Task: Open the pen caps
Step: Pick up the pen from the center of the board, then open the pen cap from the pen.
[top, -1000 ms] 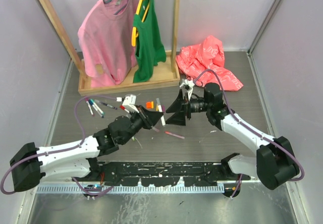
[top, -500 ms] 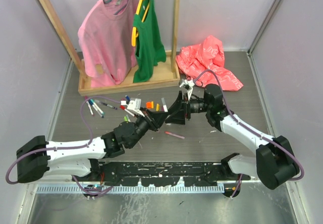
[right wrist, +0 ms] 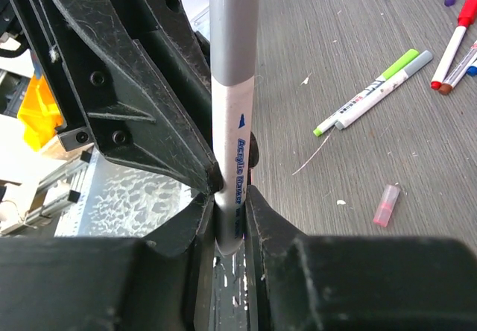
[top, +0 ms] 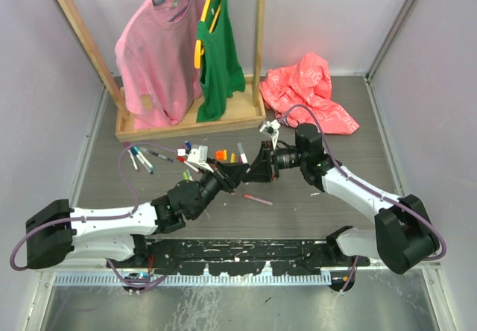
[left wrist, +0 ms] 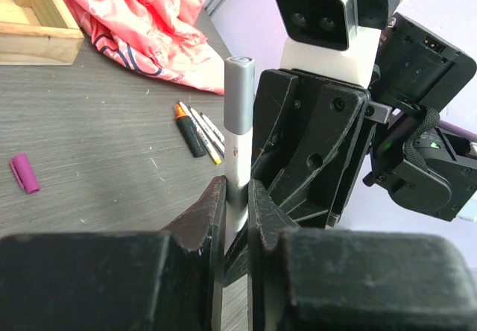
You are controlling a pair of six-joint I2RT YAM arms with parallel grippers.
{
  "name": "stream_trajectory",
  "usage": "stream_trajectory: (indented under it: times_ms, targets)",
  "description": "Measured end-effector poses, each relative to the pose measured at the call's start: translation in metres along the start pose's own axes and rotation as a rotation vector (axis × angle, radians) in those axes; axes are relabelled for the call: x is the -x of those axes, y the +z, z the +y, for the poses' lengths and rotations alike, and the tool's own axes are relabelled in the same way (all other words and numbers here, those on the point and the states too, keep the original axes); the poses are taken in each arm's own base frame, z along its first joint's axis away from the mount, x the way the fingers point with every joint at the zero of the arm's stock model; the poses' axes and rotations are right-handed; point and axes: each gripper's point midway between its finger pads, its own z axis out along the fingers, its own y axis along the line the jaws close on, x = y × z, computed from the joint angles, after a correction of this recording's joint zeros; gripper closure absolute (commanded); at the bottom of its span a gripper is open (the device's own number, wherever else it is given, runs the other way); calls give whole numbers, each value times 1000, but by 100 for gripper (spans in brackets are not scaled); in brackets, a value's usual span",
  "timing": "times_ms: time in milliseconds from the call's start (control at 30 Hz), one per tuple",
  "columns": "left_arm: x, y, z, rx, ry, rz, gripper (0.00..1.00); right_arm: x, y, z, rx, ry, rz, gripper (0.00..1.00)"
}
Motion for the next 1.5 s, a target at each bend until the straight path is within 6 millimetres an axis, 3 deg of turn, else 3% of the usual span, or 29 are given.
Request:
stream_trajectory:
  times_ms: [200, 300, 400, 533, 667, 733, 833, 967, 1133, 1333, 1500]
  targets:
    - [7, -3, -4, -22, -12, -19, 19, 5, 0, 0, -6, -31, 18, 99]
    - [14, -17, 2, -36, -28, -42, 0, 5, -1, -1, -12, -55, 34, 99]
    - [23, -31, 12, -39, -39, -57, 2, 4, -3, -1, -16, -86, 61, 99]
    - [56, -39, 13, -71, -44, -72, 2, 4, -6, 1, -9, -142, 105, 99]
    - [85, -37, -6, -132, -50, -45, 2, 4, -8, 2, 6, -187, 139, 99]
    - [90, -35, -18, -166, -54, -13, 2, 0, -9, 2, 11, -195, 155, 99]
    - [85, -28, -31, -197, -49, 62, 2, -6, -11, 3, 16, -199, 176, 99]
    - [65, -19, -29, -185, -39, 160, 1, -11, -12, 3, 19, -202, 190, 99]
    - [47, -16, -23, -166, -53, 229, 11, -14, -13, 3, 22, -199, 198, 99]
    - [45, -13, -22, -163, -77, 238, 26, -16, -13, 2, 23, -189, 205, 99]
    - [42, -9, -18, -148, -95, 244, 31, -18, -13, 1, 22, -182, 208, 99]
